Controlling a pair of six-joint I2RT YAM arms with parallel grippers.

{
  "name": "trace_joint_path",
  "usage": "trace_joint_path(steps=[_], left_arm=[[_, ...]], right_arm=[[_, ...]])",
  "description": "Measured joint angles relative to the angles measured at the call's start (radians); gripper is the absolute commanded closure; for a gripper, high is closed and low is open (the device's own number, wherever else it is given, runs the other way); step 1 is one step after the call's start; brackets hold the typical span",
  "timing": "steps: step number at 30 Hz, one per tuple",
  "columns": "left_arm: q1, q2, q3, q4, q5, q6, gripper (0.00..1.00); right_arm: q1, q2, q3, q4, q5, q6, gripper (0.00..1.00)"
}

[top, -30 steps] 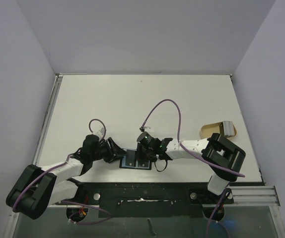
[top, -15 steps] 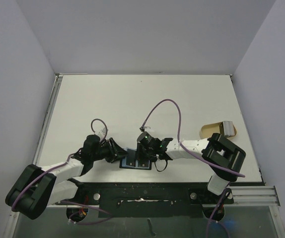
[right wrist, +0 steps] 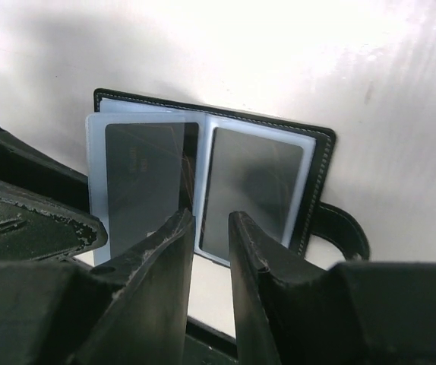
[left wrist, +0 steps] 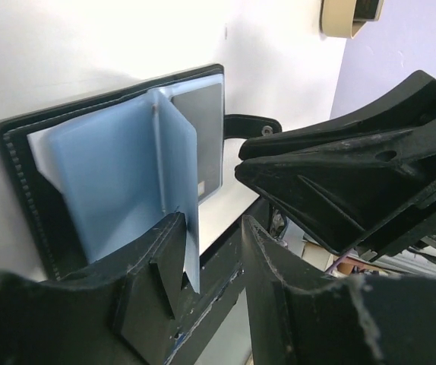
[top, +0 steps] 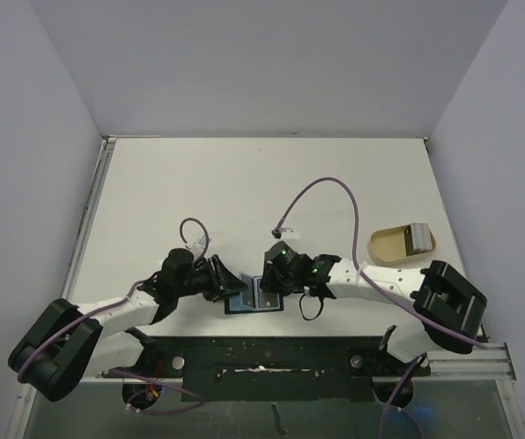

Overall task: Put the credit cards into the card holder
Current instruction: Turn over the card slot in the card holder.

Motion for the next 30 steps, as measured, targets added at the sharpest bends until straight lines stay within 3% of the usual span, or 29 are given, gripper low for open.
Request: trace_joint_path(steps=[22, 30], left_arm=[[-0.151, 0.19, 0.154, 0.018, -0.069, 0.003, 0.65], [-0.181, 0.222, 0.184, 0.022, -0.071, 0.012, 0.64]], right_arm=[[-0.093, -0.25, -0.15, -0.135, 0.11, -0.026, 0.68], [-0.256, -0.292, -0.092, -0.219, 0.15, -0.163, 0.64]])
